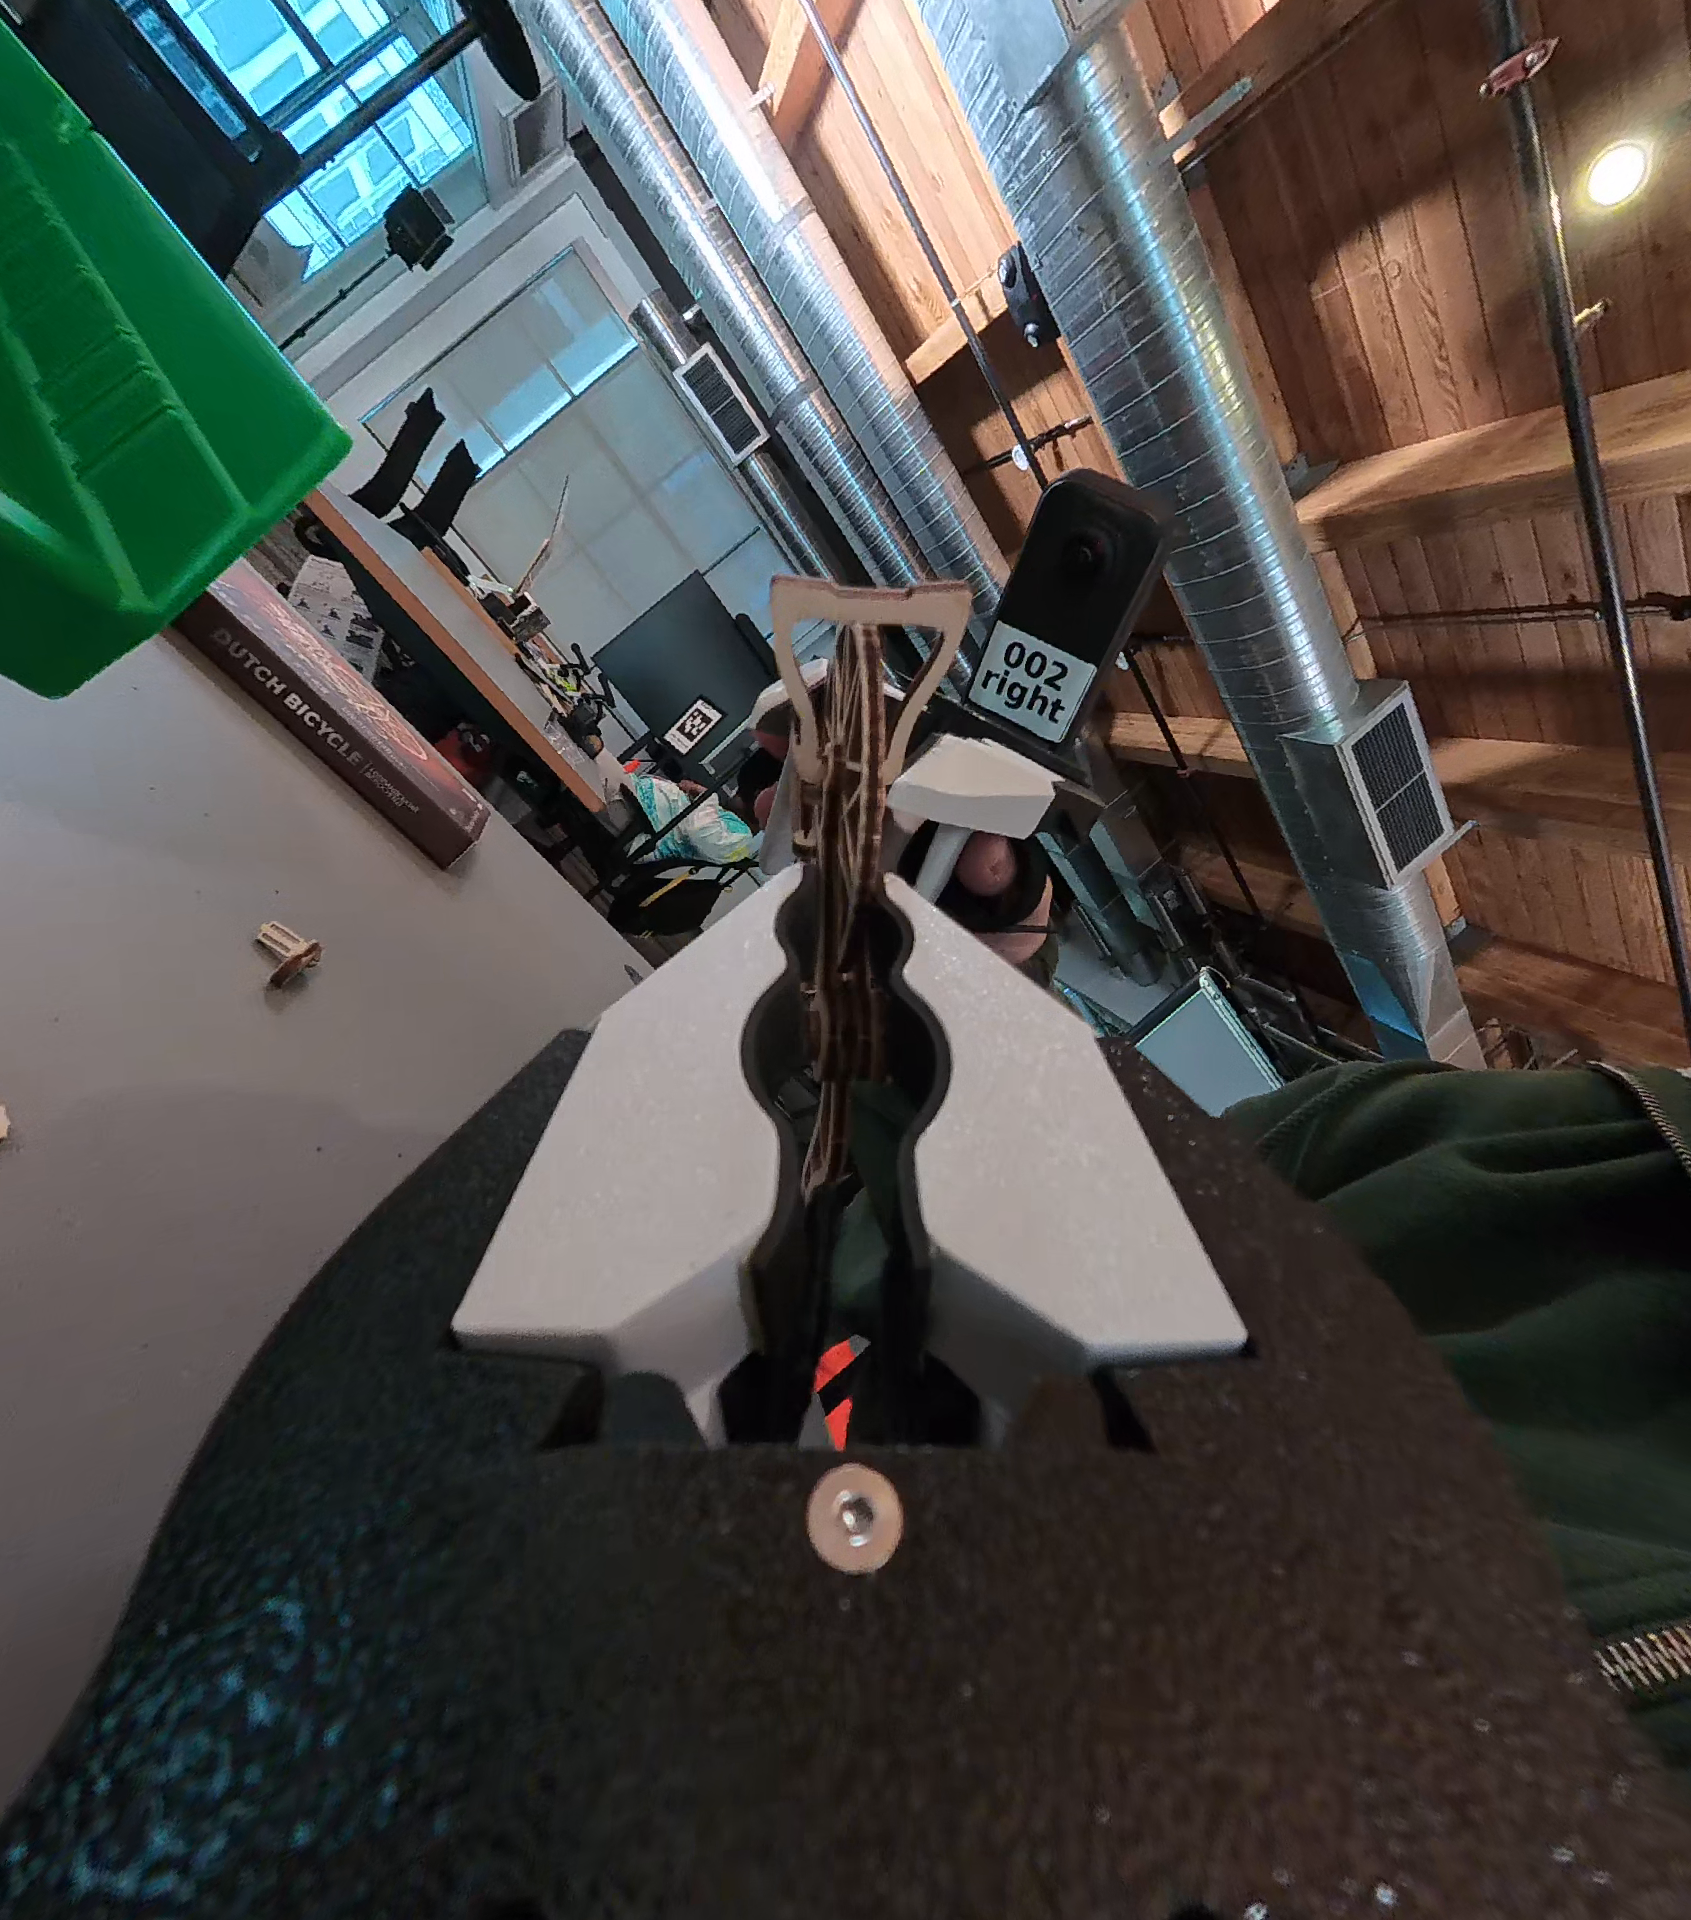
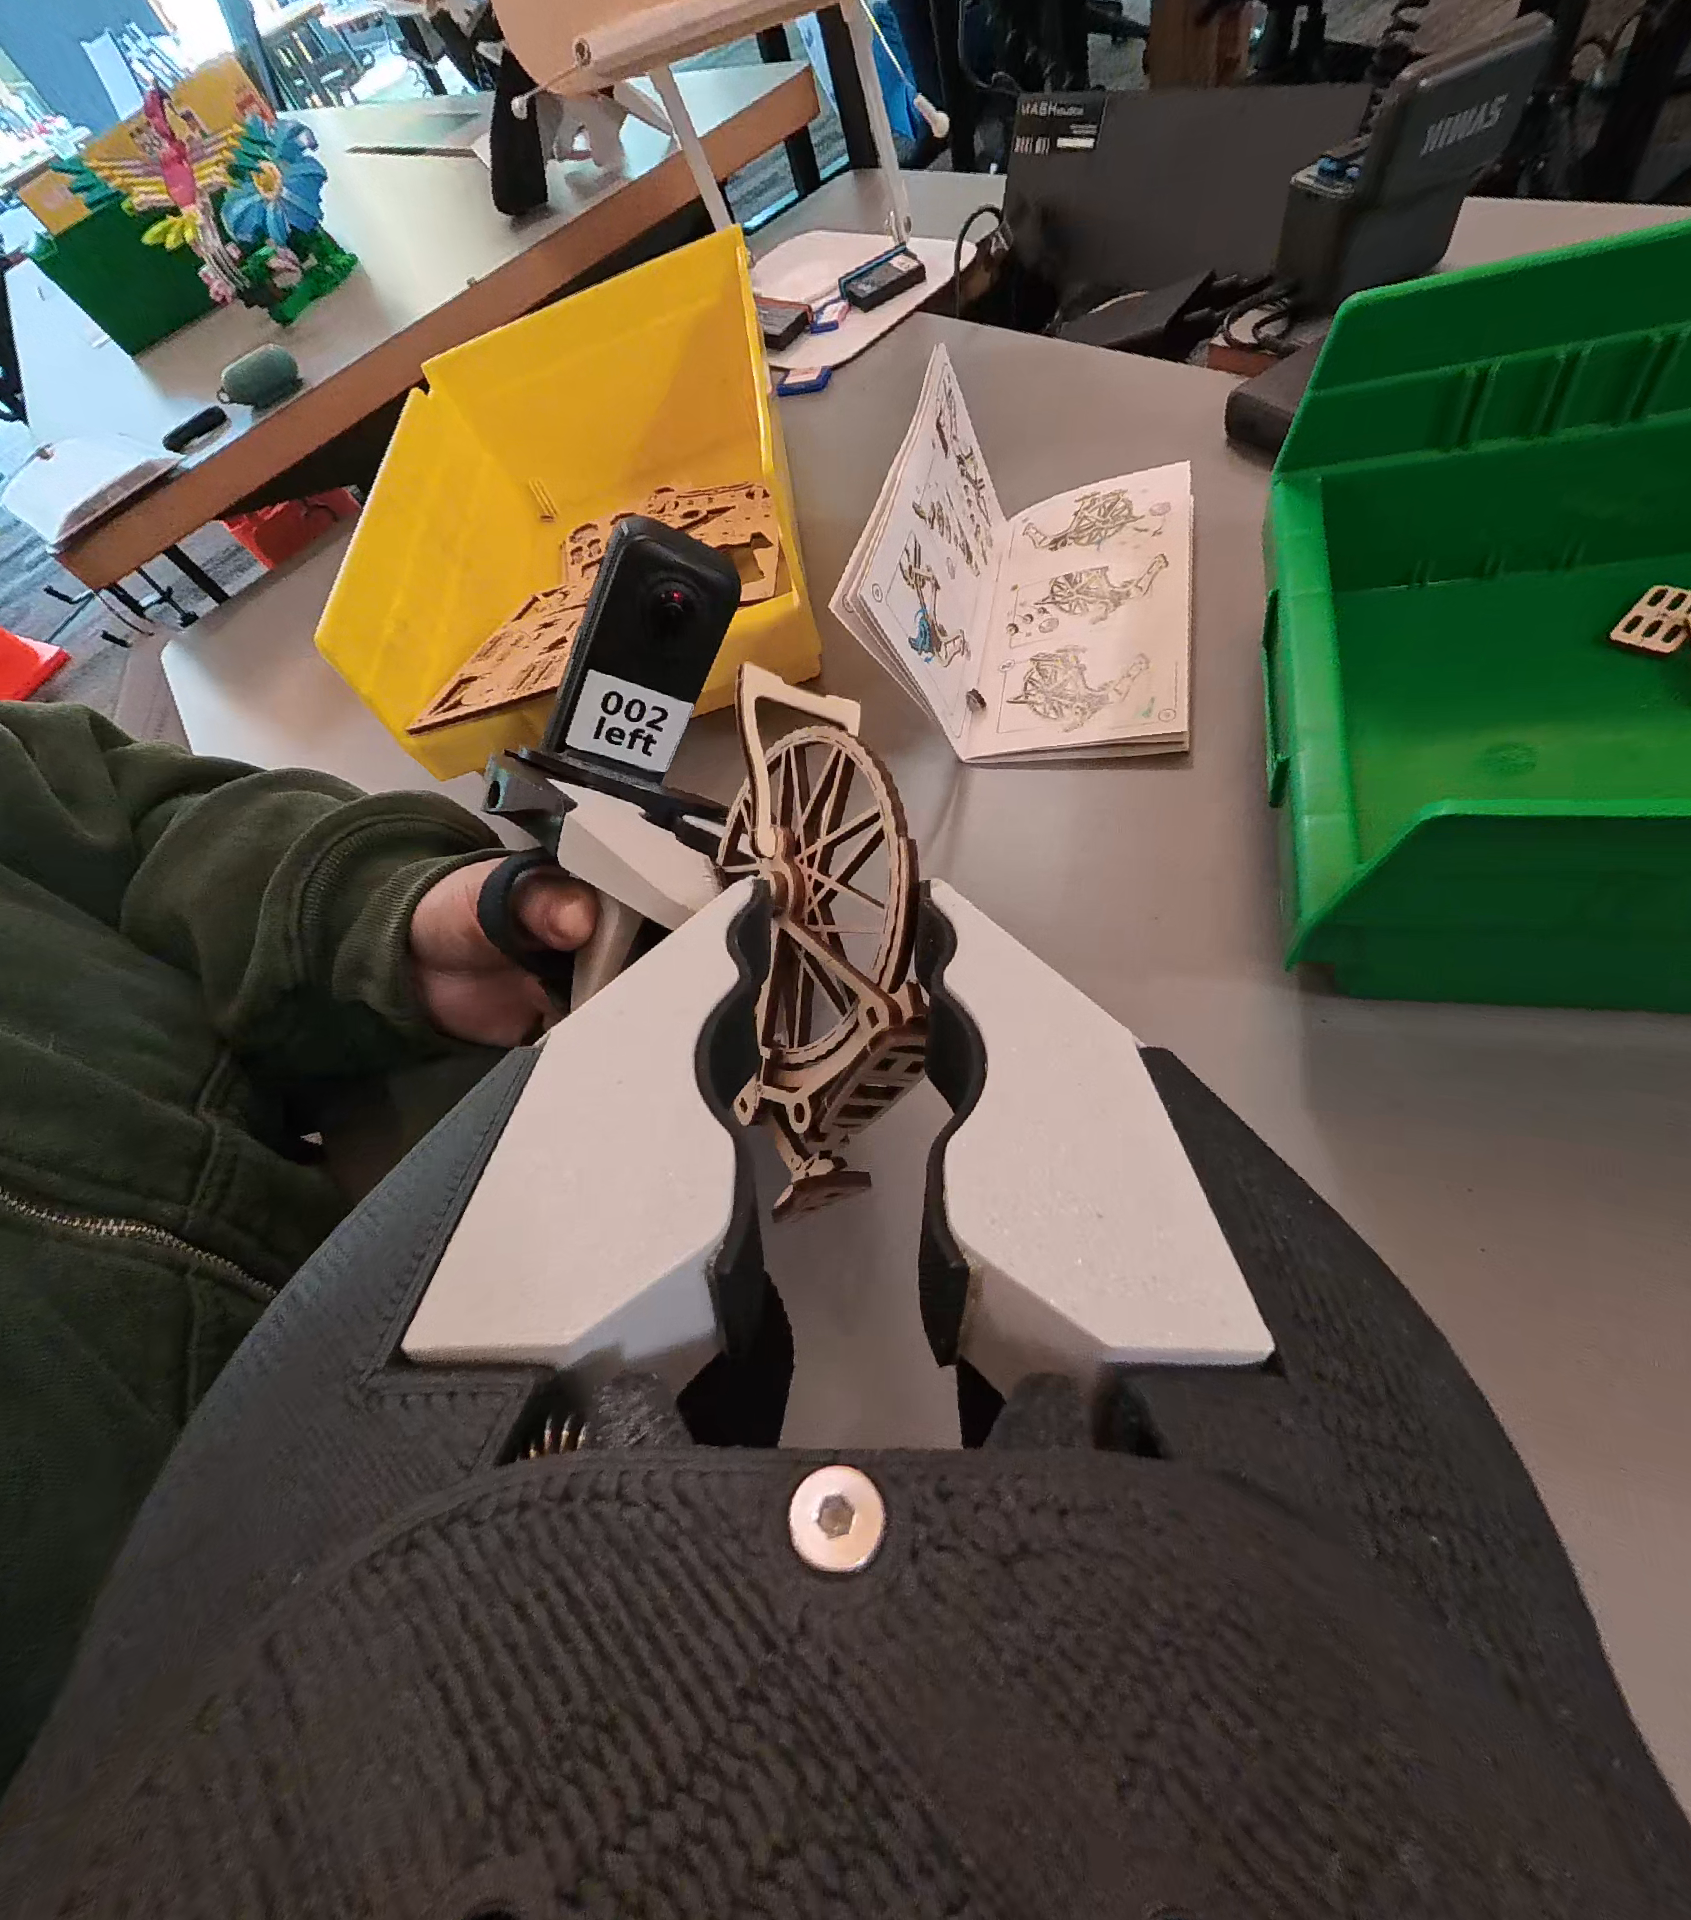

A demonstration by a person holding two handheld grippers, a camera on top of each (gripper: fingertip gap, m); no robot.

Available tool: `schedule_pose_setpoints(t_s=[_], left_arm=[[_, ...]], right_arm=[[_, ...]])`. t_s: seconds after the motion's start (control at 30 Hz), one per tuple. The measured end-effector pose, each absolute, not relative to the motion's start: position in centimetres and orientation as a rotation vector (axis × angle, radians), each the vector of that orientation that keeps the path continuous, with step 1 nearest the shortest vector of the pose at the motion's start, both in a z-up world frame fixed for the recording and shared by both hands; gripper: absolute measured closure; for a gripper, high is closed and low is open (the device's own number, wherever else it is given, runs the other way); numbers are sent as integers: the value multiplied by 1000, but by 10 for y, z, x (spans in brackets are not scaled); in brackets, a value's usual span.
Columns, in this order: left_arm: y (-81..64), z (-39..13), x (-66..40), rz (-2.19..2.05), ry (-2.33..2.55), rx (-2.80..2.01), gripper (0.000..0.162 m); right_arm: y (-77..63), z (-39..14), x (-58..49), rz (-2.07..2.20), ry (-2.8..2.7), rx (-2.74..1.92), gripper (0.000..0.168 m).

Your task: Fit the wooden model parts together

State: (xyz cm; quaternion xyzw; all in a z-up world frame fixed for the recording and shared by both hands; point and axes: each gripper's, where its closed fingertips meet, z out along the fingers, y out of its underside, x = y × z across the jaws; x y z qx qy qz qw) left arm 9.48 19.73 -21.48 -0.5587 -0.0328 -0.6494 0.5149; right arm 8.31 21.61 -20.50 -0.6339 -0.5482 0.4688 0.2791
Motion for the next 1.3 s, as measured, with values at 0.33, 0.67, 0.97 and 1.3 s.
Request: schedule_pose_setpoints(t_s=[0.33, 0.67, 0.97, 1.3], left_arm=[[198, -216, 95, -1552, -78, -1355, 156], [196, -220, 99, -1482, -25, -1406, 156], [195, -227, 106, -1283, 121, -1501, 156], [192, -223, 107, -1280, 180, -1467, 156]], right_arm=[[216, -207, 84, 1283, -1459, -1725, 142], [215, -211, 85, 1195, -1491, -1724, 139], [212, -217, 89, 1094, -1556, -1690, 140], [208, -208, 92, 1128, -1523, -1619, 144]])
